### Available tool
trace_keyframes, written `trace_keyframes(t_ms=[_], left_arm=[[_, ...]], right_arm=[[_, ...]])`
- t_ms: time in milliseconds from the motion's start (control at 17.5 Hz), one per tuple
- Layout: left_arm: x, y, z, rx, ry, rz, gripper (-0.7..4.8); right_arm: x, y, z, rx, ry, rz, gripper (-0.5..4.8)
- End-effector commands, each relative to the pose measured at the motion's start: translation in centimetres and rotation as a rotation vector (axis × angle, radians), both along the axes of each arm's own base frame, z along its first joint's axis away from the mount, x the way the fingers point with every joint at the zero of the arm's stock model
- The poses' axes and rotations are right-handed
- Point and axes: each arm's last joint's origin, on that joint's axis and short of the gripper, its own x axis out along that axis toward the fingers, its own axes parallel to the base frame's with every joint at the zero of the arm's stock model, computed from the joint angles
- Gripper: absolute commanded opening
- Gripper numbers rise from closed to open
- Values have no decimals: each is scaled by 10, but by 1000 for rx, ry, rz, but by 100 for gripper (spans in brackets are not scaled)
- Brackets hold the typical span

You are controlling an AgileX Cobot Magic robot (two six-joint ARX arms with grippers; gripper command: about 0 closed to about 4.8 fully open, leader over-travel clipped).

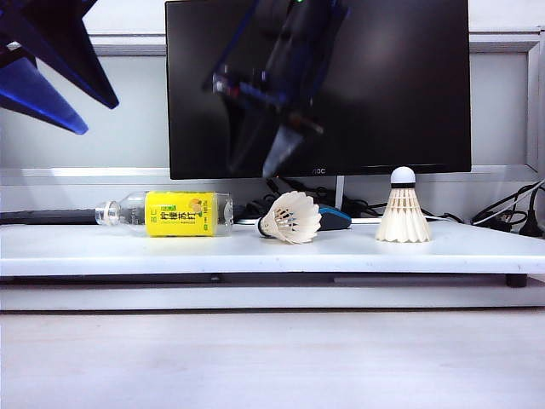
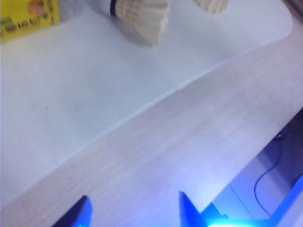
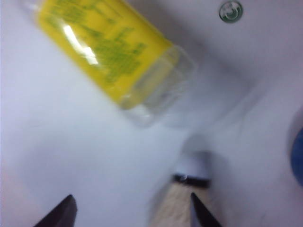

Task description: Stack the badminton balls on the table vertically.

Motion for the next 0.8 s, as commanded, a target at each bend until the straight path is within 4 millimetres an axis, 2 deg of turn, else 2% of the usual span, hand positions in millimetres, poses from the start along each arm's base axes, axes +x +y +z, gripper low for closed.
trace_keyframes(t_ms=[57,400,801], left_arm=[[-1,0,1,7,-2,-17,247],[-1,0,1,11,0,-20,247],[-2,0,1,21,-9,-33,247]], right_arm=[[7,3,-13,-42,-9,-16,306],[16,7,-20,-17,-54,-23,306],[25,-8,-25,-19,-20,-48,305]])
